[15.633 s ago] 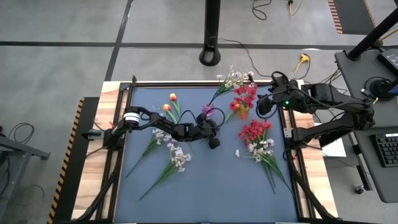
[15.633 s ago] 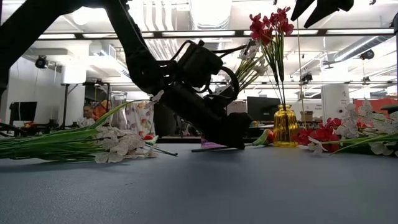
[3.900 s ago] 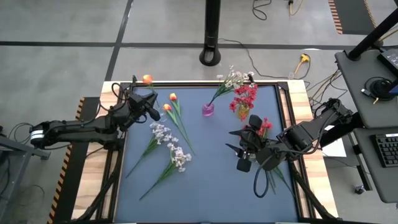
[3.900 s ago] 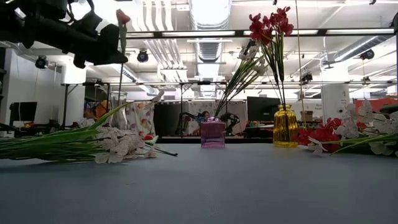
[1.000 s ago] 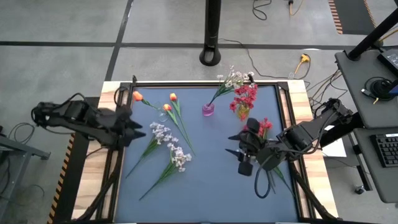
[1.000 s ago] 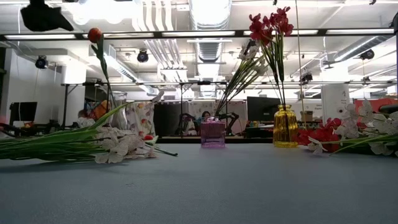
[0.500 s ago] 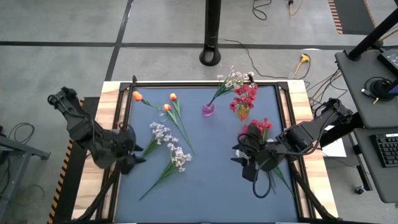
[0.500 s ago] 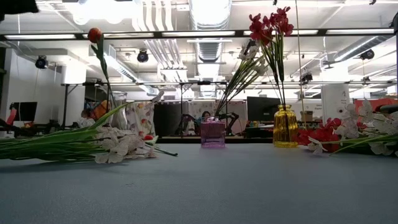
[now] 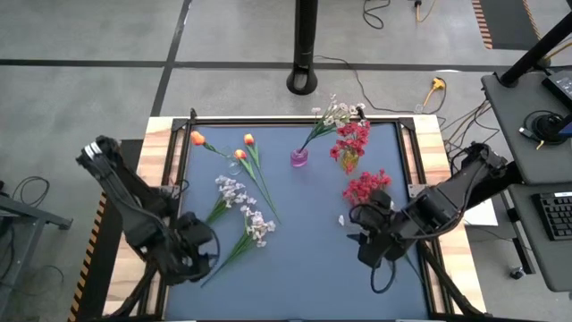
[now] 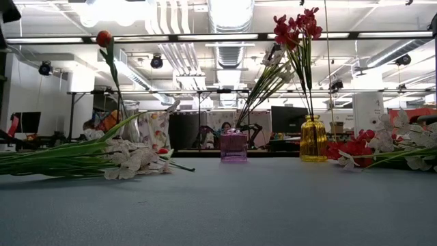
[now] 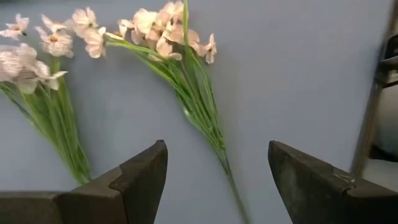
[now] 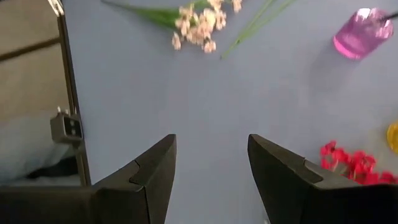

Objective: Sort flowers into vase by color
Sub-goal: Put the white flowers into the pink vase

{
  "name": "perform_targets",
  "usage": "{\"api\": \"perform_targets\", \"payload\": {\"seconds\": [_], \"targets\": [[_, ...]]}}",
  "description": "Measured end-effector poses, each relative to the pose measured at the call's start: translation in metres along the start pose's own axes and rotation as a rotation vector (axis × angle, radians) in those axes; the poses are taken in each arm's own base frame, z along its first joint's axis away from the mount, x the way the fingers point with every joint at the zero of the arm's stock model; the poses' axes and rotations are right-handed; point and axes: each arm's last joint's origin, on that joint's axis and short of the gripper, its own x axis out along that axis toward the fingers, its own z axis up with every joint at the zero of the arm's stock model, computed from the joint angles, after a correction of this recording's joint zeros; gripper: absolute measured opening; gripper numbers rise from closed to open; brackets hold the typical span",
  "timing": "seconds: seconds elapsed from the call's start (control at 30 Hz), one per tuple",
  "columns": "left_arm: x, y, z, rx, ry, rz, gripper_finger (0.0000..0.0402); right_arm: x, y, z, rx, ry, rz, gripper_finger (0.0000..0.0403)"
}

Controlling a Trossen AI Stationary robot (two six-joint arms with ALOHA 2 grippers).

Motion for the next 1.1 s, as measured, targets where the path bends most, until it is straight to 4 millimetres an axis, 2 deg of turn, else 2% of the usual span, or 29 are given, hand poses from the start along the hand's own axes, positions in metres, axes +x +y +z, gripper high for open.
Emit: {"api": "perform_targets", "payload": {"seconds": [0.27,0.53,0.8,0.93,1.1], "targets": [[0.042,-0.028,-0.012,0.047,-0.028,0.06,0.0261,0.007,-0.003,-0.017,0.073,0.116,-0.047,0.0192],[0.088,-0.046,-0.025,0.09,-0.12,0.149,0.0261,0.012,-0.005,-0.02,0.033,0.122,-0.07,0.0192],[0.119,-0.047,-0.036,0.058,-0.091,0.243,0.0261,0.015,-0.009,-0.016,-0.03,0.057,-0.124,0.0192],[0.131,-0.045,-0.041,0.058,-0.017,0.282,0.026,0.018,-0.01,-0.015,-0.043,0.041,-0.144,0.0192],[0.138,-0.043,-0.045,0.066,0.018,0.308,0.023,0.025,-0.01,-0.019,-0.047,0.046,-0.15,0.0192]]}}
